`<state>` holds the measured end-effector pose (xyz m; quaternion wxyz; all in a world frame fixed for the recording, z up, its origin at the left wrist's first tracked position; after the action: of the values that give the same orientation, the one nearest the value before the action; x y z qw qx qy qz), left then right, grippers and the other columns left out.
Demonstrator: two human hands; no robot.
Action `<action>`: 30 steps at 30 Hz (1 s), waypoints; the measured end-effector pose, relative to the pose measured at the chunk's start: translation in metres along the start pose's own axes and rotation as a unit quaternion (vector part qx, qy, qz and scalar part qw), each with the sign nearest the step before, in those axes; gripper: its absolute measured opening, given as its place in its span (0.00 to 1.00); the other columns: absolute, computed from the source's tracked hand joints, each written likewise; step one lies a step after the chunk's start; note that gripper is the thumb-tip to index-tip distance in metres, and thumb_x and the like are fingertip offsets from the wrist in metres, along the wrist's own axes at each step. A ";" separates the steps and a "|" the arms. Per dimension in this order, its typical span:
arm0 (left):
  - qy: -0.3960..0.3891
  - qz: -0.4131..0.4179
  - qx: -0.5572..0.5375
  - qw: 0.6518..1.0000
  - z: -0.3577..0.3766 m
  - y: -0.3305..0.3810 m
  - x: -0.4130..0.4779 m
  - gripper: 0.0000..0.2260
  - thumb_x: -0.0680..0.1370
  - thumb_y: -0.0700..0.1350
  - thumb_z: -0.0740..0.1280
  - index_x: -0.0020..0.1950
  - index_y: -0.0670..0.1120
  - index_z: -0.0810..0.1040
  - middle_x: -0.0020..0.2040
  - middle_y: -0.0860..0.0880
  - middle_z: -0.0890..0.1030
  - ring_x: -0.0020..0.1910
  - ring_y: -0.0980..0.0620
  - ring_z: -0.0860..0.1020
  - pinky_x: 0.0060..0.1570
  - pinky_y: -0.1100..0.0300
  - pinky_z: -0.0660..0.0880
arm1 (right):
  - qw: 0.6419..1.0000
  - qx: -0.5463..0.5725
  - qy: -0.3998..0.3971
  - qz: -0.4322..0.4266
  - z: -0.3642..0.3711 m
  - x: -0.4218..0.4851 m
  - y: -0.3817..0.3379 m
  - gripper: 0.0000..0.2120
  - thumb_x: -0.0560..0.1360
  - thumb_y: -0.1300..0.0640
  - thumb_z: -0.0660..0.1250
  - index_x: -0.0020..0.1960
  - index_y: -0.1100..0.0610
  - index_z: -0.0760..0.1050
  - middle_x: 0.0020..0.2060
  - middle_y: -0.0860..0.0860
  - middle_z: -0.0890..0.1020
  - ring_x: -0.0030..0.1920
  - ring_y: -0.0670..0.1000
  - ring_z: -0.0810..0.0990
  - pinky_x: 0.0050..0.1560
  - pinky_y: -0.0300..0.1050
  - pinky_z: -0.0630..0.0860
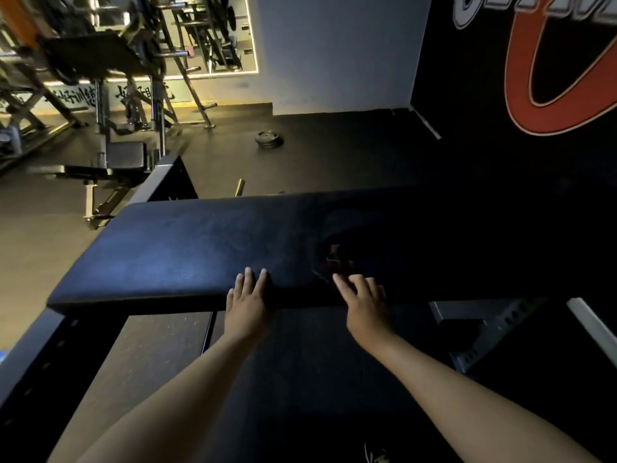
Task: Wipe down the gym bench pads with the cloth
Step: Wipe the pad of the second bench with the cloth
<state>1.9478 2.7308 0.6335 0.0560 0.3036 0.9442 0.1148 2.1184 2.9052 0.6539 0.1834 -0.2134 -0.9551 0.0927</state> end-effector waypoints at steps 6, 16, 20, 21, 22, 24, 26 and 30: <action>-0.022 -0.001 -0.015 1.000 -0.005 0.003 -0.001 0.33 0.83 0.54 0.61 0.83 0.53 0.45 0.83 0.44 0.45 0.81 0.44 0.43 0.78 0.47 0.49 | 0.996 0.079 -0.043 -0.018 0.011 0.024 -0.063 0.35 0.73 0.69 0.62 0.77 0.55 0.60 0.65 0.56 0.67 0.62 0.58 0.67 0.64 0.53 0.70; -0.028 -0.017 0.015 0.999 -0.003 0.024 -0.007 0.30 0.84 0.57 0.56 0.81 0.62 0.44 0.81 0.37 0.41 0.80 0.35 0.40 0.77 0.39 0.46 | 0.997 0.049 -0.051 -0.031 0.010 0.015 -0.053 0.34 0.74 0.69 0.62 0.77 0.51 0.61 0.65 0.54 0.67 0.61 0.58 0.68 0.58 0.53 0.74; -0.029 -0.017 0.022 0.999 -0.003 0.022 -0.008 0.29 0.84 0.57 0.57 0.81 0.62 0.46 0.81 0.36 0.42 0.80 0.35 0.41 0.76 0.39 0.46 | 0.996 0.020 0.039 0.082 -0.001 -0.013 0.026 0.36 0.67 0.73 0.65 0.72 0.52 0.70 0.58 0.54 0.72 0.53 0.59 0.73 0.46 0.54 0.77; -0.031 -0.019 0.017 0.999 -0.003 0.023 -0.007 0.29 0.84 0.57 0.57 0.81 0.62 0.46 0.81 0.36 0.42 0.80 0.35 0.41 0.76 0.39 0.46 | 0.994 0.018 0.042 0.104 -0.005 -0.017 0.038 0.35 0.68 0.73 0.65 0.72 0.51 0.71 0.58 0.53 0.72 0.54 0.58 0.72 0.45 0.53 0.76; -0.035 -0.024 0.009 0.999 -0.003 0.024 -0.006 0.28 0.84 0.57 0.57 0.81 0.62 0.47 0.81 0.36 0.42 0.80 0.35 0.41 0.76 0.39 0.46 | 0.991 0.026 0.044 0.122 -0.008 -0.018 0.043 0.34 0.69 0.73 0.65 0.72 0.52 0.71 0.58 0.53 0.72 0.54 0.58 0.72 0.45 0.52 0.76; -0.043 -0.036 -0.006 0.998 -0.003 0.029 -0.003 0.28 0.84 0.55 0.58 0.81 0.60 0.50 0.81 0.34 0.43 0.79 0.33 0.41 0.76 0.38 0.47 | 0.986 0.066 0.049 0.145 -0.012 -0.013 0.033 0.31 0.71 0.71 0.64 0.72 0.54 0.71 0.59 0.53 0.72 0.57 0.58 0.71 0.51 0.53 0.76; -0.049 -0.030 -0.010 0.998 -0.003 0.038 -0.003 0.29 0.83 0.53 0.59 0.81 0.57 0.50 0.81 0.35 0.44 0.80 0.33 0.43 0.76 0.39 0.48 | 0.985 0.122 0.030 0.121 -0.007 0.002 0.002 0.31 0.71 0.70 0.62 0.73 0.56 0.69 0.62 0.55 0.70 0.60 0.59 0.68 0.60 0.54 0.72; -0.045 0.028 0.003 0.999 -0.008 0.053 -0.009 0.33 0.82 0.54 0.61 0.82 0.56 0.48 0.82 0.40 0.47 0.81 0.40 0.45 0.76 0.45 0.51 | 0.986 0.151 -0.076 0.012 0.013 0.034 -0.074 0.32 0.75 0.61 0.61 0.78 0.56 0.58 0.71 0.56 0.61 0.69 0.59 0.59 0.72 0.54 0.58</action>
<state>1.9838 2.7657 0.6547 0.0944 0.3353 0.9321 0.0993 2.0570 2.8528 0.6720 0.1389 -0.1874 -0.9387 0.2539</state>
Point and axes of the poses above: each hand's wrist, its own x-axis towards the middle knuckle, its own z-axis out of the palm, y = z × x, the point moved 7 cm from there along x, towards the middle knuckle
